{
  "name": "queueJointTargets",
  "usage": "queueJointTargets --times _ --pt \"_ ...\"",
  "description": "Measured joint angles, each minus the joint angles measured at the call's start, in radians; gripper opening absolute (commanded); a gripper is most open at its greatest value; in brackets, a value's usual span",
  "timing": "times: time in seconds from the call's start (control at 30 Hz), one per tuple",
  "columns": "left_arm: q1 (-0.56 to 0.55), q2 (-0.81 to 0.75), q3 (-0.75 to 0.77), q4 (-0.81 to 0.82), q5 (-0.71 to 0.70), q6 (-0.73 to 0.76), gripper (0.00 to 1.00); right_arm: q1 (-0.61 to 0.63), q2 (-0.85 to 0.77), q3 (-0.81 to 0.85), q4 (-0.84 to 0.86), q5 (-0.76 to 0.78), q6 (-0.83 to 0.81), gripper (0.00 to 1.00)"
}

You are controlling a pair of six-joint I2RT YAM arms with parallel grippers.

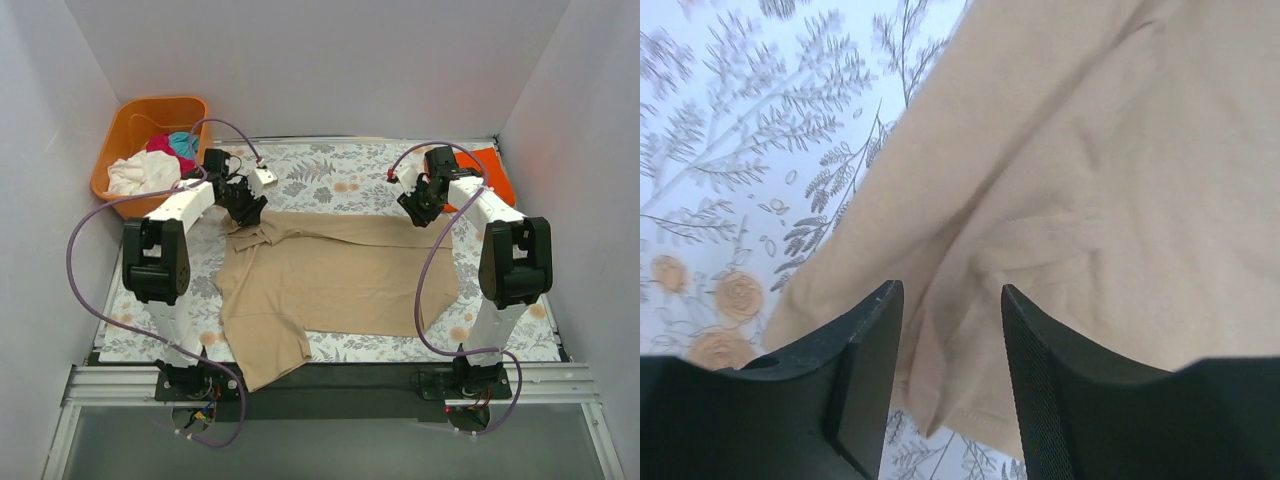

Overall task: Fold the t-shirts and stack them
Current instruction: Fold the tshirt

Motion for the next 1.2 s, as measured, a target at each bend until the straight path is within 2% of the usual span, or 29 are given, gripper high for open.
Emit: queueJointTargets --times 0.17,0.23,0.4,0.67,0.87,0.97,1.1,1.2 --pt "-0.012 -0.15 -0.061 -0.005 0.036 0.055 0.43 0.0 0.0 0.0 -0.018 -0.015 0.001 0.35" --pt "-0.032 -0.169 -0.078 -0.004 0.035 0.072 0.38 0.0 0.0 0.0 -0.024 -0.023 0.002 0.34" --pt "-0.09 -0.162 -0.146 0.001 0.021 0.1 0.34 0.0 0.0 0.0 -0.043 -0.035 0.008 0.34" --pt "-0.183 -0.143 -0.225 0.052 -0.039 0.135 0.39 0.0 0.0 0.0 -0.048 -0.035 0.011 0.34" --pt "-0.191 -0.119 -0.238 0.109 -0.091 0.135 0.37 0.0 0.0 0.0 -0.053 -0.035 0.011 0.34" --pt "-0.19 -0.111 -0.244 0.129 -0.114 0.135 0.28 0.0 0.001 0.0 -0.058 -0.035 0.011 0.34" --pt "-0.19 -0.109 -0.245 0.141 -0.124 0.136 0.03 -0.001 0.001 0.0 -0.066 -0.035 0.011 0.33" --pt "-0.19 -0.109 -0.245 0.147 -0.125 0.135 0.0 -0.002 0.003 0.0 -0.067 -0.034 0.011 0.33"
